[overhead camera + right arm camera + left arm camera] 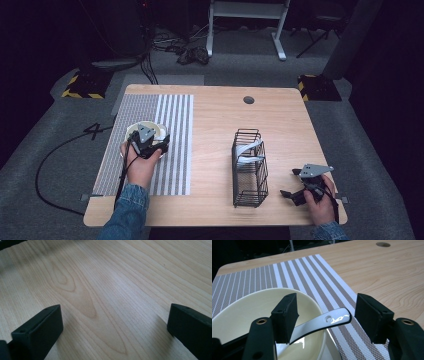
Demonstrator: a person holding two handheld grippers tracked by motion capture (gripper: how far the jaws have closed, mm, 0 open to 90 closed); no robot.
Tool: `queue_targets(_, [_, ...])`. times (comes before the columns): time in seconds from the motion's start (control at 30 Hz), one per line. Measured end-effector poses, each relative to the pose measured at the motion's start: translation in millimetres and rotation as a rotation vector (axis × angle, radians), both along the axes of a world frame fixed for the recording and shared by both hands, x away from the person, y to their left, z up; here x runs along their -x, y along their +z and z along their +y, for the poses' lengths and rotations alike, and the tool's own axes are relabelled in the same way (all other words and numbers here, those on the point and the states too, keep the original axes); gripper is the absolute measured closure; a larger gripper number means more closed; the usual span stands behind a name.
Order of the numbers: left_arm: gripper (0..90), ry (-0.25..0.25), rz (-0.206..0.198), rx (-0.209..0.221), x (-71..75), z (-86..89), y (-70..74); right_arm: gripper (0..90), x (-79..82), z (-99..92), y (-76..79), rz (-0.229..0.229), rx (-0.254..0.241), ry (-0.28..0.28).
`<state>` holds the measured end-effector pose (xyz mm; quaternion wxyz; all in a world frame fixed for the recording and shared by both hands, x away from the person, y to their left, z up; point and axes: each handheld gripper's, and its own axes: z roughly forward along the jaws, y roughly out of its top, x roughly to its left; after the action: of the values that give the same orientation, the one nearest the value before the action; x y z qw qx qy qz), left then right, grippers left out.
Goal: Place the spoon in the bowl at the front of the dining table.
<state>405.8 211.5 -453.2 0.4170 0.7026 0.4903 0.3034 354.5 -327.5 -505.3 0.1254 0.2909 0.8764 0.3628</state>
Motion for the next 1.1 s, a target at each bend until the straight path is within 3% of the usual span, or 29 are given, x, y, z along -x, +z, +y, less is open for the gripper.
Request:
queue_targets(0.27, [34.0,0.019,-0.029,0.025,19.2,9.1,14.4,0.2,0.0,0.0,0.0,0.000,0.000,0.000])
queue_targets(0.63, [33.3,0.020,-0.026,0.043,49.3,19.9,27.1,0.2,0.0,0.0,0.0,0.001,-0.001,0.000])
queue_targets(1.1, [31.3,0.006,-0.005,0.045,80.6,31.6,27.2,0.2,0.0,0.0,0.0,0.001,-0.001,0.000])
